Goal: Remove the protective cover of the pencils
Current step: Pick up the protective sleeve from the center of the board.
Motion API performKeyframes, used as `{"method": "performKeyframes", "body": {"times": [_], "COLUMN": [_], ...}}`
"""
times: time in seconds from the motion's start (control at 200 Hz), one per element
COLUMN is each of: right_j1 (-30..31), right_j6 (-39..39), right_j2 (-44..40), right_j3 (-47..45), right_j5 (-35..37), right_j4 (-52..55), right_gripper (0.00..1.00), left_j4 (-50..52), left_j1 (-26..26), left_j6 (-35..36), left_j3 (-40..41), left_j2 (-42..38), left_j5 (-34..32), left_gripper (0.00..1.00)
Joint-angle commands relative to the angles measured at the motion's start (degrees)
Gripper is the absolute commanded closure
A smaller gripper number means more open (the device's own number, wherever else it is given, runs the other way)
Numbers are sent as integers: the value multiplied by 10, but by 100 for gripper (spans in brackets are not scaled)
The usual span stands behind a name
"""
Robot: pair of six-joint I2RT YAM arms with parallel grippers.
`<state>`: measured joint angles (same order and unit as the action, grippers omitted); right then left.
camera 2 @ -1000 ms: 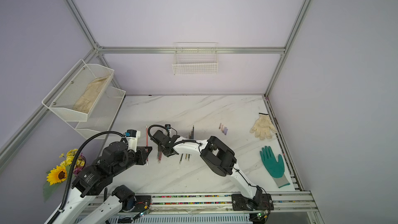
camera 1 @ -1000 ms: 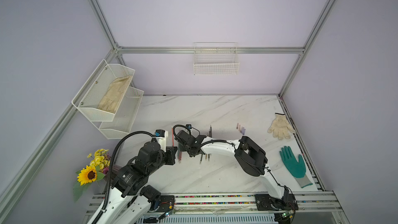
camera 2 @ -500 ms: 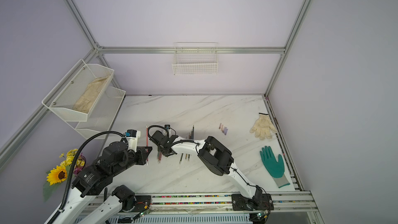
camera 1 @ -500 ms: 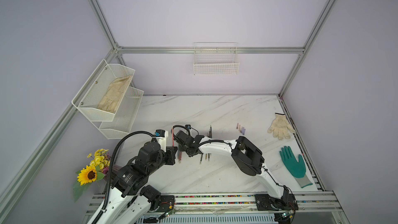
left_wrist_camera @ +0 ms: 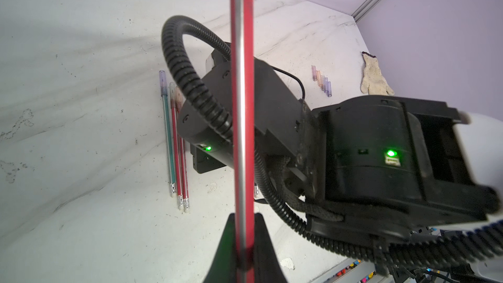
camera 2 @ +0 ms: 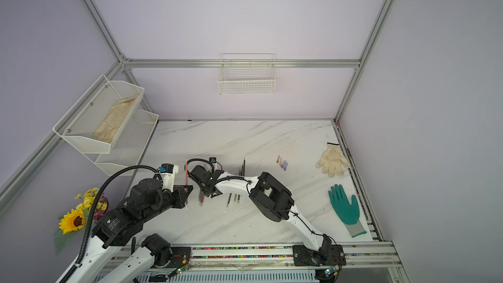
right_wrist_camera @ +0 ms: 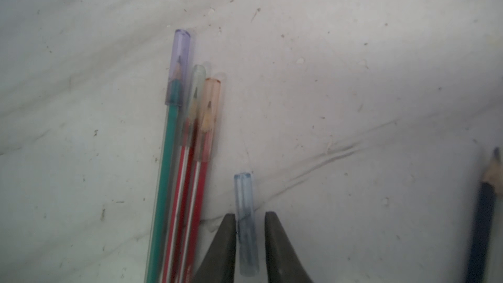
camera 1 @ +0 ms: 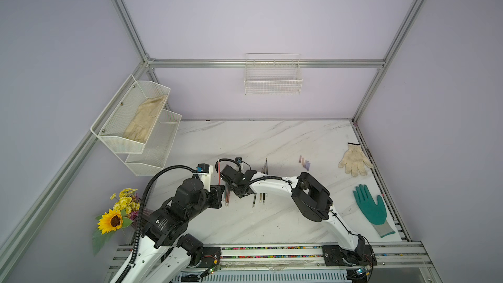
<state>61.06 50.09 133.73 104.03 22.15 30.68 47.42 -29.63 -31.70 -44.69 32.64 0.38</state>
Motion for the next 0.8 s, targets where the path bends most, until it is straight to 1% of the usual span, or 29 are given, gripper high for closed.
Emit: {"method": "performKeyframes", "body": {"times": [0.0,0.065,0.095,0.115,0.435,0.56,0.665,0.725,0.795], "right_j1": [4,4,4,3,-1,-16,-35,-52,-79], "right_j6": [11,11,14,14,18,10,-5,-10,-14], "right_j2": [8,11,12,13,-6,-58,-130,-172,-226], "right_j3": [6,10,11,11,-5,-33,-75,-103,-146], "right_j5": [11,13,15,17,22,27,35,38,35], "right_j4": [9,15,17,18,18,6,-10,-14,-24], "right_gripper": [77,78,80,84,94,95,95,95,95], "left_j4": [-14,-14,-14,-14,-14,-14,-24,-38,-48], "left_j1": [4,4,4,4,4,4,4,3,3], "left_j6": [14,15,15,14,14,12,9,20,22], "left_j3": [-37,-37,-37,-37,-36,-34,-27,-21,-21], "left_j2": [0,0,0,0,0,3,16,35,80], "left_j5": [8,9,9,9,7,5,10,22,43], "left_gripper": [100,100,100,100,100,100,100,100,100]}}
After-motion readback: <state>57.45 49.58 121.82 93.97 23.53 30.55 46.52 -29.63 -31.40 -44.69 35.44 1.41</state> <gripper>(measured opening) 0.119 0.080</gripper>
